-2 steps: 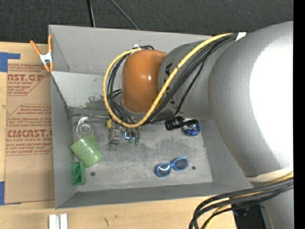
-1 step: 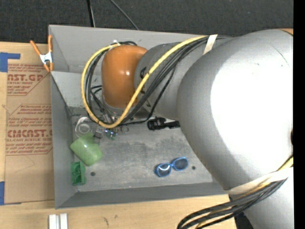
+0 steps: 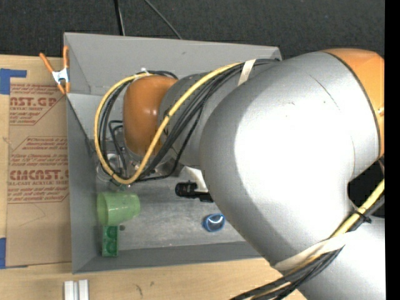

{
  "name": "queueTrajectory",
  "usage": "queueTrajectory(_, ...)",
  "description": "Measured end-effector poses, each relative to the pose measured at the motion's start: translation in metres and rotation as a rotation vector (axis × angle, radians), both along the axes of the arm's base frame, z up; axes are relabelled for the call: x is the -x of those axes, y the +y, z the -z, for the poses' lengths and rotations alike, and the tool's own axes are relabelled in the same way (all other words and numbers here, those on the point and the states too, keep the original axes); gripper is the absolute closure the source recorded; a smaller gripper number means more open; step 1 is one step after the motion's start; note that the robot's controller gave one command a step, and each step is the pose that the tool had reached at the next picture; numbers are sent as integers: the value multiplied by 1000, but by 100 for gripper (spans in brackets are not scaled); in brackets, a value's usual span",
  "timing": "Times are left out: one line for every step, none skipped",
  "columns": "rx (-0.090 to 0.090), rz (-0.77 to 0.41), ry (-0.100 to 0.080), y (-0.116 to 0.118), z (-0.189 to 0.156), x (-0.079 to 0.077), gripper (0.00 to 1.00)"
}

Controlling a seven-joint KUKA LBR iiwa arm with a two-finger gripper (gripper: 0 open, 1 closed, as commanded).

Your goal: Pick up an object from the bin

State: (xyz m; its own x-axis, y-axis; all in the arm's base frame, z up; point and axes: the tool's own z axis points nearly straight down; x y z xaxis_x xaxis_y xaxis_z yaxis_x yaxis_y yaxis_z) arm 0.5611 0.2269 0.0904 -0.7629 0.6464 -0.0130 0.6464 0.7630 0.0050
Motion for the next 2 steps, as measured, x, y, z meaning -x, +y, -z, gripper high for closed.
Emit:
queueTrajectory(-4,-7,8,5,2,4,0)
queueTrajectory(-2,-338,15,7,6,68,0)
